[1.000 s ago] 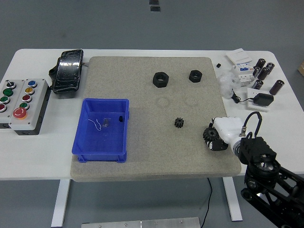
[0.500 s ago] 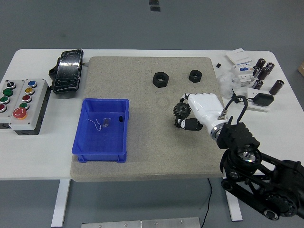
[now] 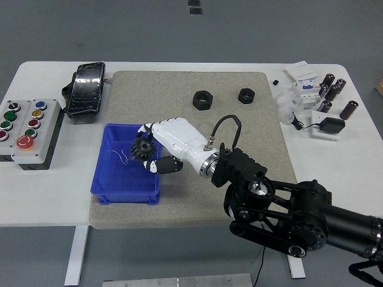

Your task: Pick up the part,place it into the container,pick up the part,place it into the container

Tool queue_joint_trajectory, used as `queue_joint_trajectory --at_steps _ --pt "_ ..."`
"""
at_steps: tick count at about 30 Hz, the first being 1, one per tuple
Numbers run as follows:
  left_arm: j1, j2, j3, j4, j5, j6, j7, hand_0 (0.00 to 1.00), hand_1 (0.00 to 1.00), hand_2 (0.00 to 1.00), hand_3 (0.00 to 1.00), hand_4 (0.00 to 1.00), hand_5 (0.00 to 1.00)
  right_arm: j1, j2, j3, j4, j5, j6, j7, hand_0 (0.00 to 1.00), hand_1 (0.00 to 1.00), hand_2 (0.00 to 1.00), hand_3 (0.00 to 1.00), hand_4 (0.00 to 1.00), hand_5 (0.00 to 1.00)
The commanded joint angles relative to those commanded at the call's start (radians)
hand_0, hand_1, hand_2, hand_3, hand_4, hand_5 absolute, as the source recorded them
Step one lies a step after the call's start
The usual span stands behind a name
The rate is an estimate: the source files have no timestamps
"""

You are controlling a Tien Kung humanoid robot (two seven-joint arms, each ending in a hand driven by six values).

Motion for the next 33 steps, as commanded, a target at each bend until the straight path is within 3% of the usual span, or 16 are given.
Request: queue_joint_trajectory --at_steps 2,3,8,9,14,15,20,21,24,33 --pt "0.002 0.000 -0.009 0.000 0.000 0.000 0.003 0.664 0.611 0.557 0.612 0.667 0.313 0.006 0.011 -0.023 -0.011 0.012 -0.002 -0.006 0.619 0.658 0.656 0.657 0.522 0.097" --pt "0.003 0.000 -0.012 0.000 0.000 0.000 0.004 0.664 0.611 0.557 0.613 0.667 0.313 0.010 0.017 -0.035 -0.015 0.014 0.005 -0.023 0.685 0.754 0.776 0.712 0.604 0.326" --pt "-0.003 0.001 -0.004 0.000 0.000 0.001 0.003 0.664 0.611 0.557 0.613 0.667 0.313 0.027 0.045 -0.072 -0.040 -0.049 0.089 -0.130 0.685 0.754 0.776 0.712 0.604 0.326" --pt "-0.004 0.001 0.000 0.000 0.000 0.001 0.002 0.664 0.611 0.557 0.613 0.667 0.314 0.029 0.047 -0.074 -0.042 -0.065 0.099 -0.148 0.698 0.784 0.810 0.745 0.705 0.339" --pt "-0.008 0.003 0.009 0.000 0.000 0.002 -0.002 0.664 0.611 0.557 0.613 0.667 0.314 0.031 0.050 -0.068 -0.049 -0.152 0.150 -0.219 0.698 0.784 0.810 0.745 0.705 0.339" --pt "-0.008 0.003 0.009 0.000 0.000 0.002 -0.002 0.664 0.611 0.557 0.612 0.668 0.312 0.030 0.049 -0.065 -0.049 -0.161 0.154 -0.223 0.698 0.793 0.818 0.772 0.754 0.338" --pt "-0.005 0.002 0.006 0.000 0.000 0.003 -0.001 0.664 0.611 0.557 0.612 0.668 0.312 0.022 0.043 -0.051 -0.038 -0.163 0.151 -0.224 0.698 0.793 0.818 0.772 0.754 0.338" --pt "-0.005 0.002 0.006 0.000 0.000 0.003 -0.001 0.664 0.611 0.557 0.613 0.667 0.310 0.021 0.042 -0.050 -0.037 -0.157 0.147 -0.222 0.696 0.791 0.820 0.797 0.814 0.358" --pt "-0.006 0.002 0.008 0.000 0.000 0.003 -0.002 0.664 0.611 0.557 0.613 0.667 0.310 0.020 0.043 -0.052 -0.034 -0.139 0.138 -0.215 0.696 0.791 0.820 0.797 0.814 0.358" --pt "-0.007 0.002 0.010 0.000 0.000 0.002 -0.002 0.664 0.611 0.557 0.612 0.665 0.307 0.010 0.040 -0.041 -0.021 -0.101 0.081 -0.185 0.668 0.756 0.791 0.787 0.844 0.382"
